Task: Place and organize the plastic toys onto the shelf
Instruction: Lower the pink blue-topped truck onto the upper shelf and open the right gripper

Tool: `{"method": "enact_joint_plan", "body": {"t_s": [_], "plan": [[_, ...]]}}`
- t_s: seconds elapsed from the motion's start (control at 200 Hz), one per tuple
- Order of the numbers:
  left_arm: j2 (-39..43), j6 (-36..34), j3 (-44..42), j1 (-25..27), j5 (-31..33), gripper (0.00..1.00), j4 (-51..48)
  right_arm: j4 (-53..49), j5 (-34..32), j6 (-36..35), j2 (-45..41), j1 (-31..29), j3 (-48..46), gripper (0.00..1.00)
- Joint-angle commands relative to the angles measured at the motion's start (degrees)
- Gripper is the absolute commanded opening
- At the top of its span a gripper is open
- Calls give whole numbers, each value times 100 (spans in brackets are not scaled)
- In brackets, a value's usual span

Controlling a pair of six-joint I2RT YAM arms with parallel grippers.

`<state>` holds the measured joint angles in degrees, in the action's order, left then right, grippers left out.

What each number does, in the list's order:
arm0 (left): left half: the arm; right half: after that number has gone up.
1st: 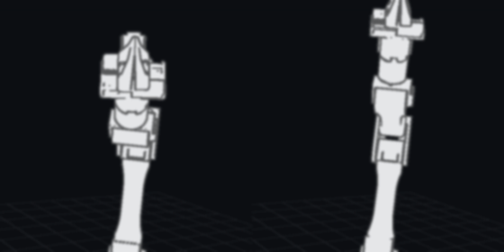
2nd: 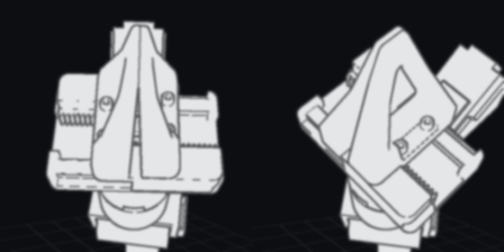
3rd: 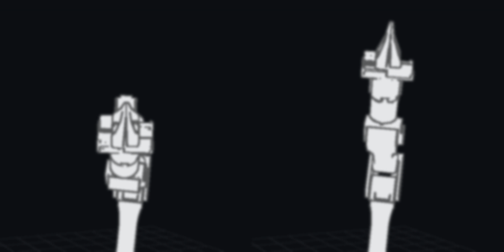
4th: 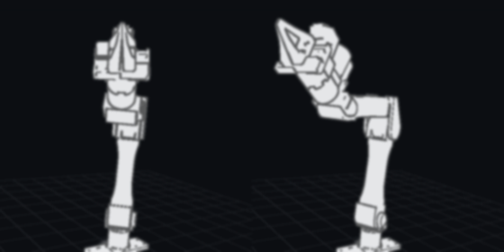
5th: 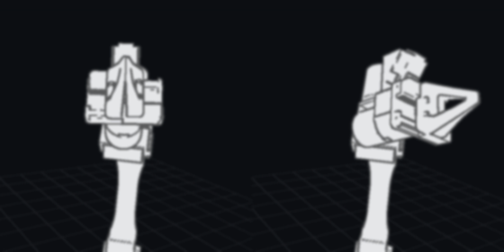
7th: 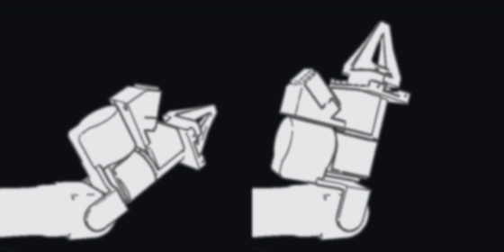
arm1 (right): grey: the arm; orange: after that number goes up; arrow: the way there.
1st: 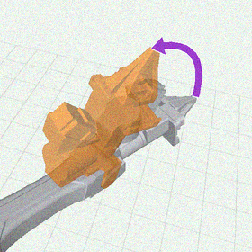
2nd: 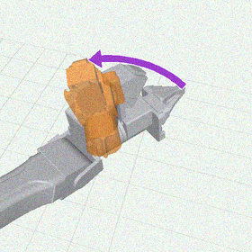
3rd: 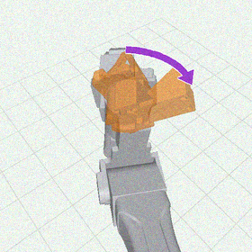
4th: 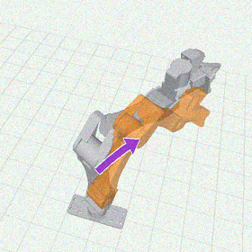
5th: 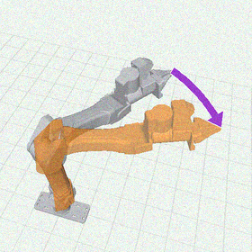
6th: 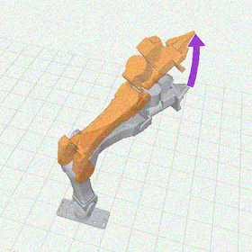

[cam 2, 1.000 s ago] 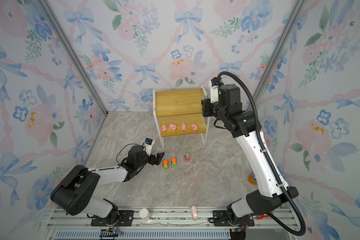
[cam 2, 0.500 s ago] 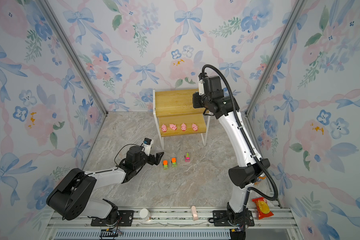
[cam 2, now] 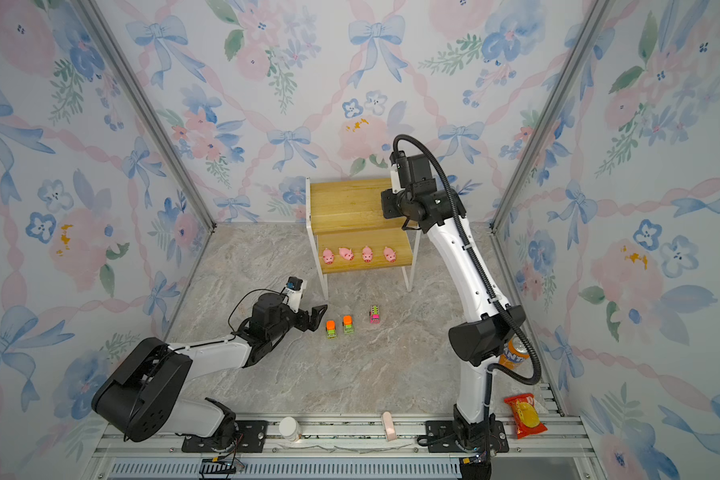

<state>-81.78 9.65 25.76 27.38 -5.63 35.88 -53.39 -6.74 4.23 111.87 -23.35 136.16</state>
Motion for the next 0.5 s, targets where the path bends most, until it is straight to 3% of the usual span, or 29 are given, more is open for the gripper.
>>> {"method": "enact_joint_plan", "body": {"t_s": [0.0, 0.495], "plan": [[52, 29, -71, 13, -32, 98, 7, -108, -100, -114, 134, -13, 216, 29], [56, 12, -97, 14, 15, 98, 12, -146, -177, -221, 68, -15, 227, 48]]}}
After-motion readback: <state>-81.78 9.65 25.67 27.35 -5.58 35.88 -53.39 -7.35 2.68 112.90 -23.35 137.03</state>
